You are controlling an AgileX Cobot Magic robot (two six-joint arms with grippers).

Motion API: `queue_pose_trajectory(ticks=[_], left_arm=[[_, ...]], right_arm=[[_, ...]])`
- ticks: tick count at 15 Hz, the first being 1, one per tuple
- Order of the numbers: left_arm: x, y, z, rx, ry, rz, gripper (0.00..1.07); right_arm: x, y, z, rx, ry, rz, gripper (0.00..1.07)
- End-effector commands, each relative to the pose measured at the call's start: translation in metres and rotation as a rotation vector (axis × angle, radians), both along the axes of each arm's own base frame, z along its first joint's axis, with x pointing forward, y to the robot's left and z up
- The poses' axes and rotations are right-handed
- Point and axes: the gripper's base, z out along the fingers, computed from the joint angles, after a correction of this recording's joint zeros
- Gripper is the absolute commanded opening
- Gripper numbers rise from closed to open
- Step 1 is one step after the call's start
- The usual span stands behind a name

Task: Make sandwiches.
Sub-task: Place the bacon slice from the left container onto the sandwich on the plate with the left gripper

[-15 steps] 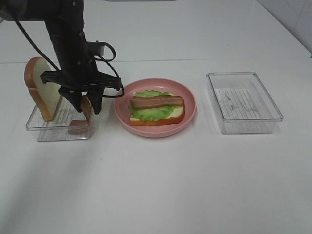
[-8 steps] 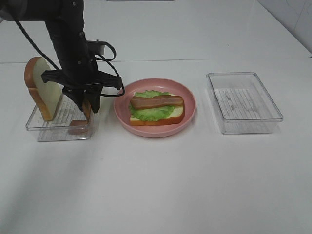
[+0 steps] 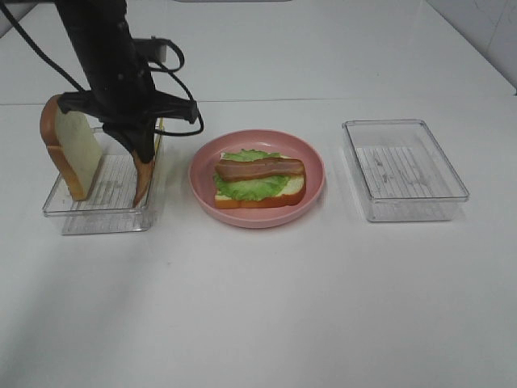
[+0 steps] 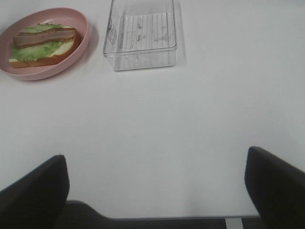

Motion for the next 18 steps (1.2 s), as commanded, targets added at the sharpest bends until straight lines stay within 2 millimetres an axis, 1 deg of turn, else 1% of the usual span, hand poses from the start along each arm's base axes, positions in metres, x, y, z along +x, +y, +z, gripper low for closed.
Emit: queue_pose_trajectory(ticks=[1, 3, 5, 6, 7, 9, 10, 11, 12, 14, 15, 16, 18], left_arm=[[-0.009, -0.001, 0.035, -0.032, -0.063, -0.011, 0.0], [-0.017, -0.005, 0.062, -0.071, -0.114, -0.031, 0.0], [-0.015, -0.015, 0.08, -0.123, -0.158, -0.064, 0.0], [-0.015, -0.027, 0.092, -0.153, -0.192, -0.098, 0.0], [-0.013, -0.03, 0.095, -0.161, -0.199, -0.107, 0.0], [-0.011, -0.051, 0.1, -0.221, -0.204, -0.184, 0.0], [-0.006, -0.067, 0.097, -0.269, -0.196, -0.221, 0.0], [-0.001, -0.076, 0.093, -0.297, -0.188, -0.23, 0.0], [0.001, -0.081, 0.089, -0.307, -0.182, -0.234, 0.0], [0.007, -0.1, 0.076, -0.349, -0.162, -0.259, 0.0], [0.007, -0.105, 0.072, -0.354, -0.155, -0.266, 0.0], [0.009, -0.122, 0.052, -0.37, -0.125, -0.283, 0.0], [0.01, -0.133, 0.038, -0.401, -0.102, -0.292, 0.0]], right_arm=[[-0.003, 0.0, -0.001, -0.002, -0.037, 0.004, 0.95], [-0.003, 0.0, -0.001, -0.002, -0.037, 0.004, 0.95], [-0.003, 0.0, -0.001, -0.002, -0.037, 0.004, 0.95], [-0.003, 0.0, -0.001, -0.002, -0.036, 0.004, 0.95], [-0.003, 0.0, -0.001, -0.002, -0.036, 0.004, 0.95], [-0.003, 0.0, -0.001, -0.002, -0.036, 0.004, 0.95], [-0.003, 0.0, -0.001, -0.002, -0.036, 0.004, 0.95], [-0.003, 0.0, -0.001, -0.002, -0.036, 0.004, 0.95], [-0.003, 0.0, -0.001, -0.002, -0.036, 0.004, 0.95], [-0.003, 0.0, -0.001, -0.002, -0.034, 0.004, 0.95], [-0.003, 0.0, -0.001, -0.002, -0.034, 0.004, 0.95], [-0.003, 0.0, -0.001, -0.002, -0.034, 0.004, 0.95], [-0.003, 0.0, -0.001, -0.002, -0.034, 0.004, 0.95]])
